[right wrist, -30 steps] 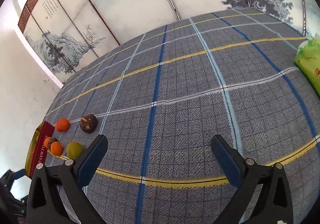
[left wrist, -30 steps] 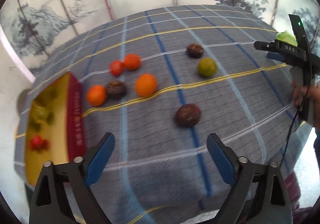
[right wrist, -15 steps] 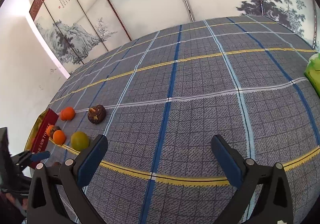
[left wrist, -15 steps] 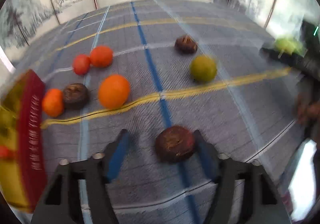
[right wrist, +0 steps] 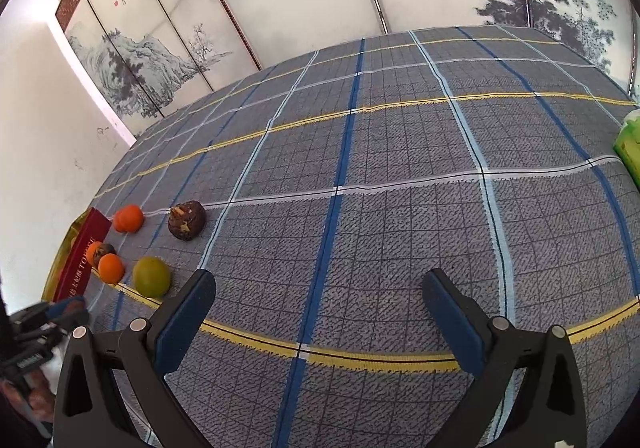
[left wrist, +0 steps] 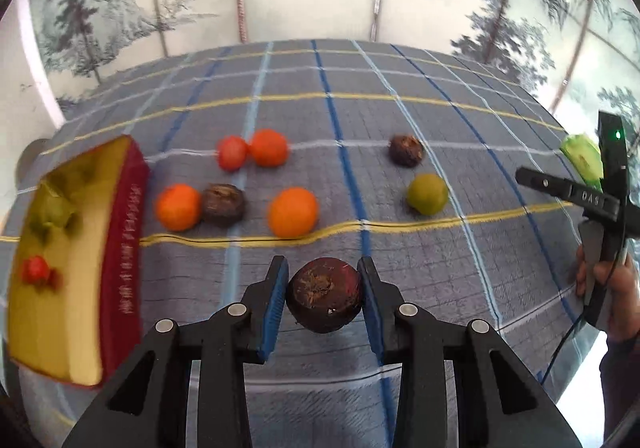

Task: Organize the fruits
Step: 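Grasp the brown passion fruit with the left gripper, then carry the brown passion fruit into the gold tray and open the left gripper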

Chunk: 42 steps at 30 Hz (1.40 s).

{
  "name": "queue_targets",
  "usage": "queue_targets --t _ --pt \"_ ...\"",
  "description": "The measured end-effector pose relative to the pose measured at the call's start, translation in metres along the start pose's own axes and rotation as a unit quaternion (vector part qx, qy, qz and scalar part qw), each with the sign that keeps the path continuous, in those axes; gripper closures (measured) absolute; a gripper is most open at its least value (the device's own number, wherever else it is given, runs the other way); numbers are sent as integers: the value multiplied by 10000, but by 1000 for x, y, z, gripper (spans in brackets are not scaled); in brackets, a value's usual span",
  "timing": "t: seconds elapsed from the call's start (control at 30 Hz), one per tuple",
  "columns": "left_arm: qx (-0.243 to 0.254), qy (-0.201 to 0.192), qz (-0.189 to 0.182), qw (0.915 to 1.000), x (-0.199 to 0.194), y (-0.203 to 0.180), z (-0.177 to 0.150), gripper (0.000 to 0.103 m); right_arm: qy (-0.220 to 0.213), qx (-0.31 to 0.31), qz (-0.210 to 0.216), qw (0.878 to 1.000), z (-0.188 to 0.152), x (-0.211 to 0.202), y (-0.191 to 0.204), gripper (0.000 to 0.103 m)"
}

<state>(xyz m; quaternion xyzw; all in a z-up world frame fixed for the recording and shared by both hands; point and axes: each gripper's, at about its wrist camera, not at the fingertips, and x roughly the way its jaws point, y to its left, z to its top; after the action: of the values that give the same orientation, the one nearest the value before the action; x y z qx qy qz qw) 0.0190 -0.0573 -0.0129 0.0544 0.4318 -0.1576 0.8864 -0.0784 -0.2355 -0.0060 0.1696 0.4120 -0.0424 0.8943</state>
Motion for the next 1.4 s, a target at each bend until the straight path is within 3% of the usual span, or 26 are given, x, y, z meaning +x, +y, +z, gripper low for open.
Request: queue_targets --t 0.23,0.53,1.17,1.4 --pt "-27 -271 458 9986 -30 16 -1 66 120 -215 -340 9991 0 5 9 0" --pt "-224 -452 735 9960 -51 46 -2 66 515 -997 -1376 9841 -6 24 36 0" --pt "-715 -159 1331 9884 -40 136 -29 66 464 -785 -1564 9835 -4 19 28 0" --pt "-1101 -15 1652 9801 -32 186 -31 66 463 -784 -1566 9835 -5 19 29 0"
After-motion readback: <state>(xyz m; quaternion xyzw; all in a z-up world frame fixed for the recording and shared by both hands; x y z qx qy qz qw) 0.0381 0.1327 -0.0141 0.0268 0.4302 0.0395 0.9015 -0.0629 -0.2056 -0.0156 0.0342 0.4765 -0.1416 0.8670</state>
